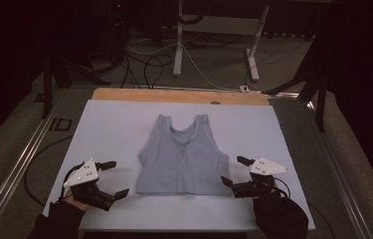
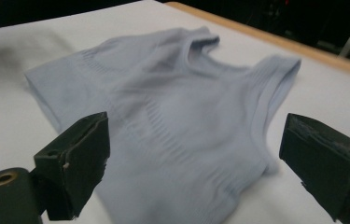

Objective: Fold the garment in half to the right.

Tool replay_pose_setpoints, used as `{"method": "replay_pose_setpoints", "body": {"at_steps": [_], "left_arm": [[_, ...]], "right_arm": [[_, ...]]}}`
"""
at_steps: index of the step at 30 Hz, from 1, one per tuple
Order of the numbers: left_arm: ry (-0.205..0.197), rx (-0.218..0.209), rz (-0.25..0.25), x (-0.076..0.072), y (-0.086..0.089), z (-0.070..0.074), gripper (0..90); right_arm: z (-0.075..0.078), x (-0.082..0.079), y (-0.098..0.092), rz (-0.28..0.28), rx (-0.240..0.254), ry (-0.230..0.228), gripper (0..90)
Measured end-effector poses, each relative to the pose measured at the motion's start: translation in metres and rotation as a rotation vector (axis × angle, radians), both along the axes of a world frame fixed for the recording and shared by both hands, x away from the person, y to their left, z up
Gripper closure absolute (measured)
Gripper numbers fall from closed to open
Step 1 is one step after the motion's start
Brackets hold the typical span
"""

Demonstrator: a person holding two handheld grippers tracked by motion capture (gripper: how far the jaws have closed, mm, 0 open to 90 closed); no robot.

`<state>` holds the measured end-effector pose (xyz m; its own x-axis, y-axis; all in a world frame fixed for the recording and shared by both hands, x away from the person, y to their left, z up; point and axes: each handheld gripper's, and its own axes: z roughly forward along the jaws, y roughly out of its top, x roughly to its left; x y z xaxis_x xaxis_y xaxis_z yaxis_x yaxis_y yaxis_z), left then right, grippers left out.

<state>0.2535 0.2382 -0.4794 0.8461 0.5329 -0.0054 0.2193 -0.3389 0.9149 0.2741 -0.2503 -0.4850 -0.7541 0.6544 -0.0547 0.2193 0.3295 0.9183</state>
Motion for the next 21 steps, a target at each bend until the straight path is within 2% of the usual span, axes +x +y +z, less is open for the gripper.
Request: {"method": "replay_pose_setpoints", "body": {"at_steps": [4,8,10,16,20,21], "left_arm": [[-0.004,-0.006,0.001,0.002,-0.001,0.007,0.5],[-0.001,0.013,-0.010,0.004,-0.005,0.014,0.5],[0.003,0.020,-0.014,0.006,-0.008,0.018,0.5],[0.007,0.018,-0.007,0.009,-0.012,0.026,0.5],[0.028,0.029,0.001,0.011,-0.017,0.029,0.5],[0.027,0.048,0.017,0.011,-0.019,0.031,0.5]], "right_arm": [[0.012,0.006,0.003,0.008,0.024,-0.021,8.8],[0.025,0.014,0.009,0.017,0.019,-0.044,8.8],[0.036,0.021,0.015,0.028,0.037,-0.047,8.8],[0.049,0.033,0.027,0.051,0.019,-0.067,8.8],[0.060,0.047,0.039,0.070,0.015,-0.084,8.8],[0.061,0.050,0.042,0.072,0.016,-0.082,8.8]]}}
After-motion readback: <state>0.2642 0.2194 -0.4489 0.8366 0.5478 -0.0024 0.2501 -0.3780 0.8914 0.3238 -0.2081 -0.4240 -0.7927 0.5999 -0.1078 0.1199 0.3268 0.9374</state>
